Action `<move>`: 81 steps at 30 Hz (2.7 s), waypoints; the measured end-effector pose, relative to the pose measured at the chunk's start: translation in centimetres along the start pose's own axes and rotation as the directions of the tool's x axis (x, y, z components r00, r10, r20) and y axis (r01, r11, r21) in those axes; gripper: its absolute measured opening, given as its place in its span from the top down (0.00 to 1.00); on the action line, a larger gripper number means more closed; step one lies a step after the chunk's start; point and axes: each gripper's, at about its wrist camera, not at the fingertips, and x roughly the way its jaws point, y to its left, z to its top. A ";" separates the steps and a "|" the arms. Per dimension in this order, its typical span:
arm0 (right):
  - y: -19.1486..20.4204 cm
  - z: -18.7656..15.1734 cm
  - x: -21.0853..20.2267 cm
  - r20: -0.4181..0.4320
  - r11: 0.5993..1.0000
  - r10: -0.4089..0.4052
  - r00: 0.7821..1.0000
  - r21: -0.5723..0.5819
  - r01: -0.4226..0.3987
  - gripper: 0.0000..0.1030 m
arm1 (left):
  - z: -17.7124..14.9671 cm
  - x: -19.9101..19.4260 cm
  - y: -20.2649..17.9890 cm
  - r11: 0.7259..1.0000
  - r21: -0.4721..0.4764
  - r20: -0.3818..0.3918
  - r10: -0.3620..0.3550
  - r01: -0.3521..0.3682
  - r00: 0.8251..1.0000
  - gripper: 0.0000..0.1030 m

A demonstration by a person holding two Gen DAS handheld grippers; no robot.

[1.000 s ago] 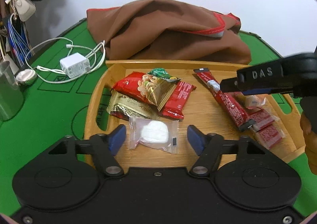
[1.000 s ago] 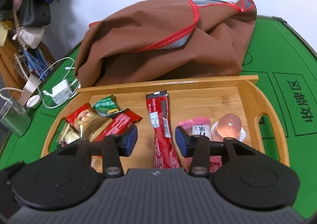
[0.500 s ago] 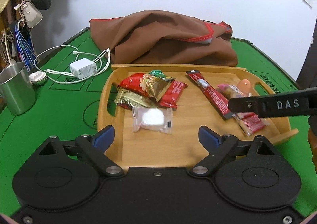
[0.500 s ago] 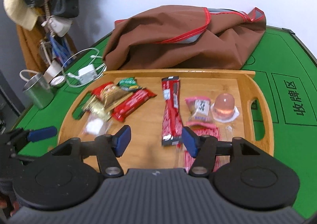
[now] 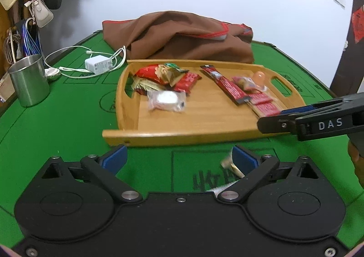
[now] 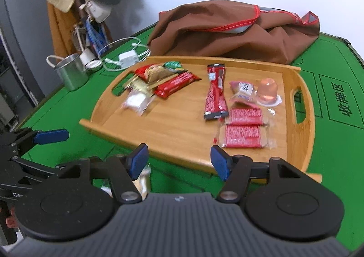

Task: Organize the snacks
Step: 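Withdraw both tools from the tray back toward the remaining snacks, then grasp brown almond cake packet with left tool while right tool grasps clear cookie packet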

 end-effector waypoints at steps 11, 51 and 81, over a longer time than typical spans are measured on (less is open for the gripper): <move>1.1 -2.6 -0.1 -0.032 0.999 0.030 0.999 -0.038 -0.031 0.27 | -3.6 -2.2 -1.7 0.997 -0.005 -0.032 -0.074 0.074 0.997 0.02; 3.0 -4.2 1.1 -0.081 0.992 0.054 0.995 -0.112 -0.063 0.28 | -4.1 -2.0 0.0 0.997 -0.070 -0.041 0.013 -0.016 0.999 0.56; 5.4 -4.3 1.0 -0.033 0.994 -0.029 0.999 -0.108 0.025 0.74 | -3.2 -2.2 0.4 0.997 -0.073 -0.027 0.027 -0.029 0.999 0.56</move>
